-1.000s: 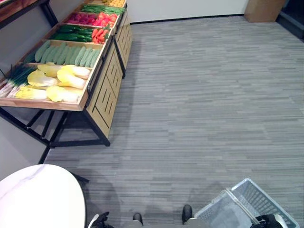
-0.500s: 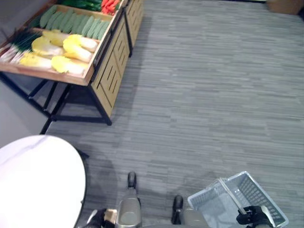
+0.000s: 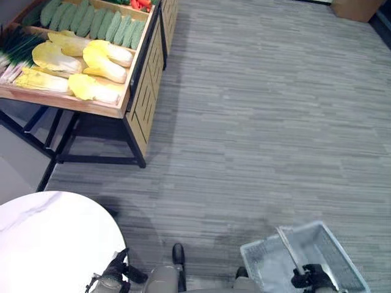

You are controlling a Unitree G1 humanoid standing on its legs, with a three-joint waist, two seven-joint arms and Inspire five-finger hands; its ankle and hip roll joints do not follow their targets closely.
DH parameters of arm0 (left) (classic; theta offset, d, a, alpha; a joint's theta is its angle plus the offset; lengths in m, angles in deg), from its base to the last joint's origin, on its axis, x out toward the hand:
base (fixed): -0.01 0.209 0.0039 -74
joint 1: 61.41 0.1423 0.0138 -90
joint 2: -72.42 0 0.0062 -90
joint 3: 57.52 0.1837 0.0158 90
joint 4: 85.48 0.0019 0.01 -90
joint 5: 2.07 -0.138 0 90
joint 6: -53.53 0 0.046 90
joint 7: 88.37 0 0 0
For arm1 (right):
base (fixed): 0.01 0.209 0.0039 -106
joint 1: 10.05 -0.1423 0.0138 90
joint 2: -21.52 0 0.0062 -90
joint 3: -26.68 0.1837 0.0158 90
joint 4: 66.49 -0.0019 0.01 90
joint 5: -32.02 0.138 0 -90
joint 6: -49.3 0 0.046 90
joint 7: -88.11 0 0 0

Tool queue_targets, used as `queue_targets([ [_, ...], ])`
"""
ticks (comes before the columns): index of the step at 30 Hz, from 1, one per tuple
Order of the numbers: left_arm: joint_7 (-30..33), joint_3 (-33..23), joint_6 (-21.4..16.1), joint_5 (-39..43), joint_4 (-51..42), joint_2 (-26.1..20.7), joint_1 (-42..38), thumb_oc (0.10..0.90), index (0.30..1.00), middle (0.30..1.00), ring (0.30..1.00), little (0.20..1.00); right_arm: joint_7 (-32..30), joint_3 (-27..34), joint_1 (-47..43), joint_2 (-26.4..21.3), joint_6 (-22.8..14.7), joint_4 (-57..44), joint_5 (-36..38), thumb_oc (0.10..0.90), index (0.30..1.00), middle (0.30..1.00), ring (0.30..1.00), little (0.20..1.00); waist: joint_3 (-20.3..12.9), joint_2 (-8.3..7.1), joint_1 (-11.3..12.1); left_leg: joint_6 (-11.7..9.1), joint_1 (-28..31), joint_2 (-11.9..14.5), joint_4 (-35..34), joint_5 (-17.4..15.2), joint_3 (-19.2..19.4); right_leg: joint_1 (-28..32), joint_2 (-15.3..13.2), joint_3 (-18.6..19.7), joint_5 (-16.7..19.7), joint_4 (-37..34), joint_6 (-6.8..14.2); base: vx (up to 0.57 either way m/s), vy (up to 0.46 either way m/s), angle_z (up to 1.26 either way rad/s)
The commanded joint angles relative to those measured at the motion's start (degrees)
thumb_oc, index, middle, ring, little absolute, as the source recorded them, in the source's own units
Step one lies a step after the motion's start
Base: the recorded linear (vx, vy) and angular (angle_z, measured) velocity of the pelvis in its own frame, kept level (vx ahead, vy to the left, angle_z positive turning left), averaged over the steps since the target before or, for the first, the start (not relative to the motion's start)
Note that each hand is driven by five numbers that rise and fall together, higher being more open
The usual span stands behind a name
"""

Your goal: Get the vegetables into the basket

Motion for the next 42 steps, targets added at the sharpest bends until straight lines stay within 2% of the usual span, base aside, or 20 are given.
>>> queue_targets([
  [1, 0.49, -1.13, -0.69, -0.38, -0.11, 0.63, -0.13, 0.900, 1.000, 1.000, 1.000, 1.000, -2.36, -0.37, -1.22, -6.49, -1.05, -2.79, 1.72, 0.400, 0.300, 0.300, 0.300, 0.300, 2.41, 0.59, 0.86, -3.48, -4.55, 3.44, 4.18, 1.83, -3.53, 8.01, 1.92, -0.35, 10.28, -0.41, 1.55, 0.06, 0.062, -0.08],
  [7, 0.26, -0.31, -0.83, -1.03, -0.35, 0.71, 0.00, 0.900, 1.000, 1.000, 1.000, 1.000, -2.04, -0.48, -1.21, -6.33, -0.87, -2.36, 1.49, 0.400, 0.300, 0.300, 0.300, 0.300, 2.13, 0.26, 0.90, -2.75, -3.73, 2.29, 2.15, 1.67, -3.52, 7.33, 1.17, -0.55, 14.44, 0.36, 2.42, 0.04, 0.054, -0.02],
  [11, -0.15, -0.09, -0.75, -0.48, -1.12, 0.49, 0.18, 0.900, 1.000, 1.000, 1.000, 1.000, -1.75, -1.14, -2.14, -6.67, -1.10, -3.58, 1.39, 0.400, 0.300, 0.300, 0.300, 0.300, 3.07, 1.58, 0.88, -1.14, -1.78, 1.98, 3.11, -0.54, -4.18, 3.65, 1.81, -0.50, 15.48, 10.81, 1.86, 0.06, 0.124, 0.00],
  [14, -0.27, -0.13, -0.56, 0.04, -0.85, 0.13, -0.14, 0.900, 1.000, 1.000, 1.000, 1.000, -1.78, -2.05, -3.06, -6.94, -1.63, -4.82, 1.20, 0.400, 0.300, 0.300, 0.300, 0.300, 4.79, 3.35, -0.37, -0.59, 1.29, 2.62, 3.30, -1.75, -5.18, -2.96, 3.85, -0.64, 11.71, 16.91, 0.42, 0.11, 0.108, 0.02],
  [15, -0.26, -0.15, -0.56, 0.04, -0.85, 0.15, -0.15, 0.900, 1.000, 1.000, 1.000, 1.000, -1.78, -2.06, -3.08, -6.96, -1.63, -4.82, 1.20, 0.400, 0.300, 0.300, 0.300, 0.300, 4.87, 3.28, -0.44, -0.62, 1.34, 2.54, 3.35, -1.83, -5.21, -3.03, 3.74, -0.64, 11.42, 17.28, 0.40, 0.19, 0.050, 0.33],
  [16, -0.09, -0.39, -0.56, 0.45, -0.41, 0.04, -0.32, 0.900, 1.000, 1.000, 1.000, 1.000, -2.06, -2.42, -3.81, -7.25, -1.93, -5.30, 1.12, 0.400, 0.300, 0.300, 0.300, 0.300, 6.16, 4.11, -1.44, -1.21, 3.79, 2.94, 3.41, -2.13, -5.76, -6.96, 3.65, -3.64, 6.23, 15.30, -0.91, 0.23, -0.017, 0.49],
  [17, -0.06, -0.43, -0.56, 0.40, -0.02, 0.08, -0.38, 0.900, 1.000, 1.000, 1.000, 1.000, -2.09, -2.60, -3.99, -7.34, -2.00, -5.61, 1.02, 0.400, 0.300, 0.300, 0.300, 0.300, 6.80, 4.04, -2.02, -1.67, 4.83, 2.96, 3.75, -2.86, -6.17, -7.85, 3.28, -4.38, 5.19, 12.61, -1.01, 0.42, -0.128, 0.27],
  [19, -0.10, -0.85, -0.41, -0.53, 1.33, 0.25, -0.57, 0.900, 1.000, 1.000, 1.000, 1.000, -2.19, -2.94, -4.04, -7.73, -2.23, -7.16, 0.52, 0.400, 0.300, 0.300, 0.300, 0.300, 7.97, 3.29, -3.94, -3.37, 7.53, 2.64, 5.77, -5.58, -7.78, -10.08, 2.72, -3.56, 6.81, 2.09, 0.25, 0.46, -0.259, 0.23],
  [20, -0.29, -1.24, -0.40, -1.53, 2.30, 0.28, -0.33, 0.900, 1.000, 1.000, 1.000, 1.000, -1.84, -2.84, -3.67, -7.95, -2.27, -6.92, 0.12, 0.400, 0.300, 0.300, 0.300, 0.300, 7.81, 3.21, -4.99, -4.29, 9.26, 2.65, 6.58, -6.66, -8.82, -11.78, 2.52, -1.54, 8.42, -2.09, 0.99, 0.35, -0.181, 0.56],
  [23, -0.55, -1.87, -0.42, -1.65, 2.95, 0.73, 0.40, 0.900, 1.000, 1.000, 1.000, 1.000, -1.43, -2.56, -2.30, -7.92, -2.17, -7.27, -0.41, 0.400, 0.300, 0.300, 0.300, 0.300, 7.39, 3.38, -5.77, -5.23, 11.32, 2.89, 7.14, -7.72, -10.39, -12.28, 3.22, 0.31, 9.46, -3.38, 1.46, 0.30, -0.154, 0.61],
  [25, -0.60, -2.31, -0.32, -1.37, 3.20, 1.09, 1.07, 0.900, 1.000, 1.000, 1.000, 1.000, -1.19, -2.23, -1.30, -7.66, -2.24, -6.21, -0.40, 0.400, 0.300, 0.300, 0.300, 0.300, 6.60, 3.03, -5.47, -5.79, 12.35, 3.07, 7.46, -8.03, -11.58, -10.75, 3.99, -0.02, 8.49, -2.73, 0.81, 0.23, -0.201, 0.80],
  [29, -0.90, -2.02, -0.05, -0.73, 3.34, 1.76, 1.20, 0.900, 1.000, 1.000, 1.000, 1.000, -0.89, -2.28, -1.92, -7.97, -2.11, -5.08, 0.14, 0.400, 0.300, 0.300, 0.300, 0.300, 5.29, 3.79, -5.34, -7.04, 13.95, 5.43, 6.66, -6.71, -14.01, -10.34, 6.49, -1.76, 5.03, 0.14, -0.86, 0.18, -0.214, 0.29],
  [31, -1.16, -1.46, 0.07, -0.90, 3.37, 2.26, 1.52, 0.900, 1.000, 1.000, 1.000, 1.000, -0.67, -2.05, -1.47, -8.53, -2.35, -5.16, 0.68, 0.400, 0.300, 0.300, 0.300, 0.300, 4.13, 4.65, -5.51, -8.04, 14.90, 7.84, 6.31, -4.48, -15.55, -9.94, 8.46, -3.15, 1.61, 3.69, -2.44, 0.32, -0.378, 0.14],
  [32, -1.33, -1.15, 0.10, -0.79, 3.22, 2.65, 1.64, 0.900, 1.000, 1.000, 1.000, 1.000, -0.59, -2.24, -1.22, -9.22, -2.67, -6.30, 0.92, 0.400, 0.300, 0.300, 0.300, 0.300, 3.63, 5.08, -5.54, -8.97, 14.70, 9.25, 7.75, -1.50, -16.47, -9.38, 9.97, -3.67, -0.38, 4.78, -3.76, 0.21, -0.270, 0.51],
  [33, -1.33, -1.14, 0.10, -0.79, 3.22, 2.66, 1.64, 0.900, 1.000, 1.000, 1.000, 1.000, -0.59, -2.24, -1.21, -9.23, -2.66, -6.31, 0.92, 0.400, 0.300, 0.300, 0.300, 0.300, 3.63, 5.11, -5.57, -8.99, 14.70, 9.28, 7.74, -1.50, -16.51, -9.37, 9.98, -3.71, -0.41, 4.80, -3.78, 0.18, -0.255, 0.54],
  [35, -1.21, -0.42, 0.20, -0.43, 2.79, 3.13, 1.02, 0.900, 1.000, 1.000, 1.000, 1.000, -0.96, -1.87, -1.10, -10.09, -2.94, -6.69, 1.55, 0.400, 0.300, 0.300, 0.300, 0.300, 3.88, 4.70, -5.46, -9.97, 12.00, 10.45, 13.37, 2.92, -16.34, -7.86, 10.76, -4.56, -1.26, 4.49, -5.35, 0.11, -0.233, 0.08],
  [37, -1.39, 0.18, 0.26, -0.01, 2.37, 3.53, 0.69, 0.900, 1.000, 1.000, 1.000, 1.000, -1.05, -1.62, -0.75, -10.67, -2.95, -6.26, 1.93, 0.400, 0.300, 0.300, 0.300, 0.300, 4.16, 4.26, -5.38, -9.91, 10.21, 11.01, 17.75, 4.94, -14.66, -5.96, 11.37, -5.62, -2.39, 3.93, -6.65, 0.16, -0.252, 0.19],
  [39, -1.46, 0.95, 0.37, 0.15, 2.16, 3.86, 0.35, 0.900, 1.000, 1.000, 1.000, 1.000, -1.17, -0.94, -0.14, -10.92, -2.66, -6.28, 2.37, 0.400, 0.300, 0.300, 0.300, 0.300, 4.37, 4.26, -5.15, -9.48, 8.14, 11.00, 16.59, 5.43, -12.45, -4.05, 11.50, -6.38, -3.13, 3.18, -6.86, 0.17, -0.171, 0.16],
  [40, -1.23, 1.57, 0.37, -0.08, 2.10, 4.23, -0.13, 0.900, 1.000, 1.000, 1.000, 1.000, -1.46, -0.21, 0.22, -11.32, -2.61, -6.13, 2.77, 0.400, 0.300, 0.300, 0.300, 0.300, 4.48, 4.21, -4.90, -8.74, 4.27, 9.21, 12.91, 3.41, -10.86, -2.58, 11.15, -6.66, -3.46, 1.94, -6.37, 0.14, -0.091, 0.17],
  [42, -0.93, 1.74, 0.34, -0.30, 2.12, 4.35, -0.32, 0.900, 1.000, 1.000, 1.000, 1.000, -1.65, -0.24, 0.25, -11.47, -2.63, -6.12, 2.75, 0.400, 0.300, 0.300, 0.300, 0.300, 4.54, 4.31, -4.62, -8.48, 2.47, 8.34, 10.83, 2.62, -10.47, -2.13, 11.04, -6.64, -3.70, 1.36, -6.09, 0.13, -0.029, 0.33],
])
